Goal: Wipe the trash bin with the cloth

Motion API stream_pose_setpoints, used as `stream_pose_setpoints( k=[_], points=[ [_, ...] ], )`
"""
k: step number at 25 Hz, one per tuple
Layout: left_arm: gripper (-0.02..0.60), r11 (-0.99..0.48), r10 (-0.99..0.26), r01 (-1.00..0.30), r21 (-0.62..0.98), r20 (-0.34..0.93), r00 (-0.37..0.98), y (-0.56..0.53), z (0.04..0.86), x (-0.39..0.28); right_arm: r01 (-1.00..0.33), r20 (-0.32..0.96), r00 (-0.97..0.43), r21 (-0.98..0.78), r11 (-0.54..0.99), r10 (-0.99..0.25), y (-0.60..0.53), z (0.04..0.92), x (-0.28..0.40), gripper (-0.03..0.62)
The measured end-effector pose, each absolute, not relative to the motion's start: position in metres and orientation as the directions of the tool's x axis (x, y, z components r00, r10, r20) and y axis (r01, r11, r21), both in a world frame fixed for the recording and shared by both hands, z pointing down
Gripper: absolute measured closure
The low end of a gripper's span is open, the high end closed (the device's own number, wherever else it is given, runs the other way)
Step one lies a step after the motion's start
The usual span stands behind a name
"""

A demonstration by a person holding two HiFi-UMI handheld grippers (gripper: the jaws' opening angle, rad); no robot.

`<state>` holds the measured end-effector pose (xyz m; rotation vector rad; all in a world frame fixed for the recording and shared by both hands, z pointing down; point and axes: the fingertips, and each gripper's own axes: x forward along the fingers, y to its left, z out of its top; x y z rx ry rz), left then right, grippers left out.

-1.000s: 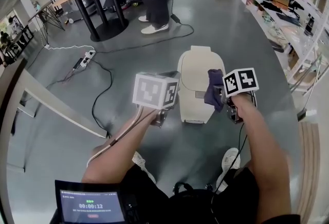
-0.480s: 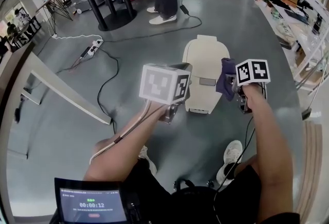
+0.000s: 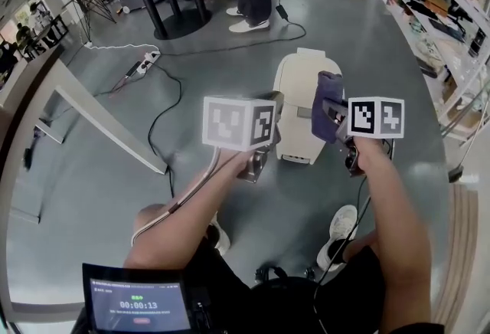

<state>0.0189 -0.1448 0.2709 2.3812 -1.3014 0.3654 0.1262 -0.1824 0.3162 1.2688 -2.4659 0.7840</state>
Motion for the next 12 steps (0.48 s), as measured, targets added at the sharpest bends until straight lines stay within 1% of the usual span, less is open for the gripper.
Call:
stream_pose_setpoints(
  k=[7,9,12],
  points=[
    [0.584,-0.469,-0.762,-0.865,0.179,0.412,0.499,-0.119,0.278,0.013,-0.807,0.458,-0.581,-0.221,0.547,-0.672,-0.151,0.332,0.086,0.520],
    [0.583,-0.442,-0.768,-0.871,0.215,0.411,0.491,-0.118,0.285,0.004,-0.807,0.459,-0.582,-0.220,0.549,-0.672,-0.149,0.345,0.072,0.520],
    [0.584,-0.392,-0.793,-0.877,0.278,0.380,0.475,-0.121,0.296,-0.017,-0.801,0.454,-0.595,-0.269,0.535,-0.663,-0.146,0.366,0.052,0.520]
  ],
)
